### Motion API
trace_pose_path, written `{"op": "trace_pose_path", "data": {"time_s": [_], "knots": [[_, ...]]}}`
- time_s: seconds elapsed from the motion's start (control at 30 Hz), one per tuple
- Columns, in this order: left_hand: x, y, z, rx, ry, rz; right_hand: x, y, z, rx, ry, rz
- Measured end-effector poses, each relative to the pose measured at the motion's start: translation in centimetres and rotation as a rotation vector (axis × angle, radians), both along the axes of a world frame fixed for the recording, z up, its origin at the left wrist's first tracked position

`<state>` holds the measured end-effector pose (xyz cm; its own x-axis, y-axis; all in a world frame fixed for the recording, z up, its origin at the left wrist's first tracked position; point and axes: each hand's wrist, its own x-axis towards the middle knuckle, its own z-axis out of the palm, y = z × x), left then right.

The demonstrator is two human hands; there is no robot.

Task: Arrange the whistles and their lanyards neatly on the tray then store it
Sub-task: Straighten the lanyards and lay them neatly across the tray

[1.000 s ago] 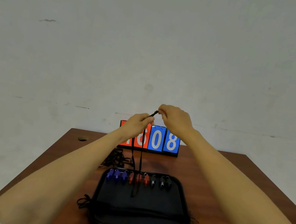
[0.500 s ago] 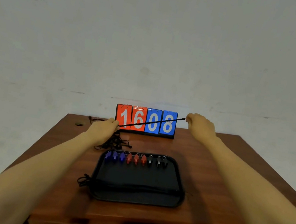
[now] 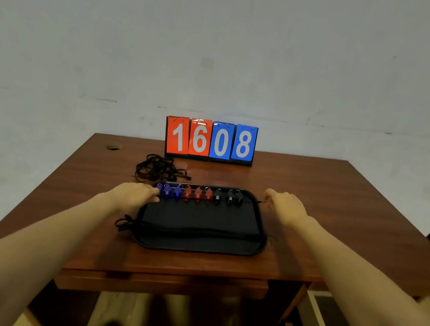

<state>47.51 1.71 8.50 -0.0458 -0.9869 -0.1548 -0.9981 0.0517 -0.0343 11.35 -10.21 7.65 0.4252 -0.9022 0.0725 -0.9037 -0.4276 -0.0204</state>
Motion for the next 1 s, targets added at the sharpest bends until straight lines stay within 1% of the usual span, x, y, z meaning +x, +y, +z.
{"op": "trace_pose_path", "data": {"time_s": [0.1, 0.17, 0.27, 0.4, 0.5, 0.53, 0.7, 0.83, 1.0], "knots": [[0.6, 0.3, -1.1, -0.003, 0.081, -0.031, -0.5, 0.5, -1.1, 0.062, 0.0, -0.025], [0.8, 0.6, -1.8, -0.009, 0.077, -0.038, -0.8, 0.7, -1.7, 0.086, 0.036, -0.038], [0.6, 1.2, -2.4, -0.033, 0.024, -0.035, -1.4, 0.7, -2.0, 0.111, 0.019, -0.043], [0.3, 1.4, -3.0, -0.097, 0.02, 0.046, -1.3, 0.7, -2.5, 0.112, 0.012, -0.02], [0.4, 1.2, -4.0, -0.117, 0.142, 0.209, -1.2, 1.2, -3.2, 0.055, 0.075, 0.005], [0.3, 1.2, -4.3, -0.134, 0.151, 0.251, -1.1, 1.3, -3.5, 0.044, 0.089, 0.011], [0.1, 1.2, -5.5, -0.219, 0.159, 0.291, -1.2, 1.3, -5.2, 0.049, 0.066, -0.009], [0.2, 0.7, -6.4, -0.259, -0.001, 0.262, -1.3, 1.1, -5.8, 0.023, 0.074, -0.035], [-0.1, 0.3, -7.4, -0.222, 0.021, 0.277, -1.2, 1.0, -5.9, 0.017, 0.055, -0.058]]}}
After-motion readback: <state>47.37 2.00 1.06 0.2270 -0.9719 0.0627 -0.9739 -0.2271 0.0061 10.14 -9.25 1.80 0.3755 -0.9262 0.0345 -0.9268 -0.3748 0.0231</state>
